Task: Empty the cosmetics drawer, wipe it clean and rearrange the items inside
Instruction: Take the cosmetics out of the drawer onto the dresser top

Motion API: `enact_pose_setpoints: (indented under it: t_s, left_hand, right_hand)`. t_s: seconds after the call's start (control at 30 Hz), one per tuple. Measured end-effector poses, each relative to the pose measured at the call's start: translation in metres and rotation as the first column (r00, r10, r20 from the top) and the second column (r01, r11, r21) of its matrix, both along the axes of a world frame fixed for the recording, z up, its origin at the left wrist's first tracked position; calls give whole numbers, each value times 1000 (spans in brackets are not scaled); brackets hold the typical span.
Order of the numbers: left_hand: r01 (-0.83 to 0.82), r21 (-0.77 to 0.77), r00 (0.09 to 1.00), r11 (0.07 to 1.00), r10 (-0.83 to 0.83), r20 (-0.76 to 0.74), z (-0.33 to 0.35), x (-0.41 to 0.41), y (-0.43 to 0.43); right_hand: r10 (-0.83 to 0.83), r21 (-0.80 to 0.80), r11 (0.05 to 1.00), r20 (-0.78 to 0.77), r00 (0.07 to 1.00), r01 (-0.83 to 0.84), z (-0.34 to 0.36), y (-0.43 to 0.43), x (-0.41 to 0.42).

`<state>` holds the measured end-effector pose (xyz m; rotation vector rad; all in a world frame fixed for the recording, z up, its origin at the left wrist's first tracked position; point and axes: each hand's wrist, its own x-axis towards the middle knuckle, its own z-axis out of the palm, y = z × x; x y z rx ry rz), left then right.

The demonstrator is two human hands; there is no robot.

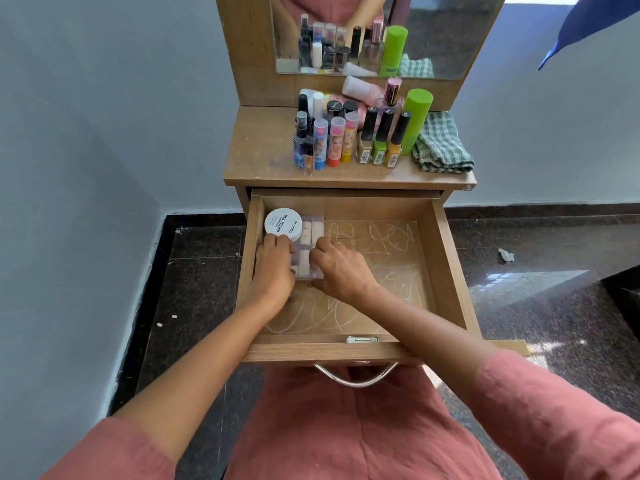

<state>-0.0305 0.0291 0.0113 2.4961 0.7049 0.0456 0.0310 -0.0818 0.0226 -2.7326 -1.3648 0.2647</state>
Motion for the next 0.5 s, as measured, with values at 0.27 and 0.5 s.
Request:
enact_pose_setpoints:
  t_s: [0.27,0.5]
  left_hand:
    - [-61,-83,996,995,65,55,5,-3,-8]
    - [-158,-243,977,957,188,105,6,-6,-10]
  right_hand:
    - [25,-8,1000,12,1000,-25,-2,-3,5]
    - [-32,27,999,-138,990,36,-2,-20,13]
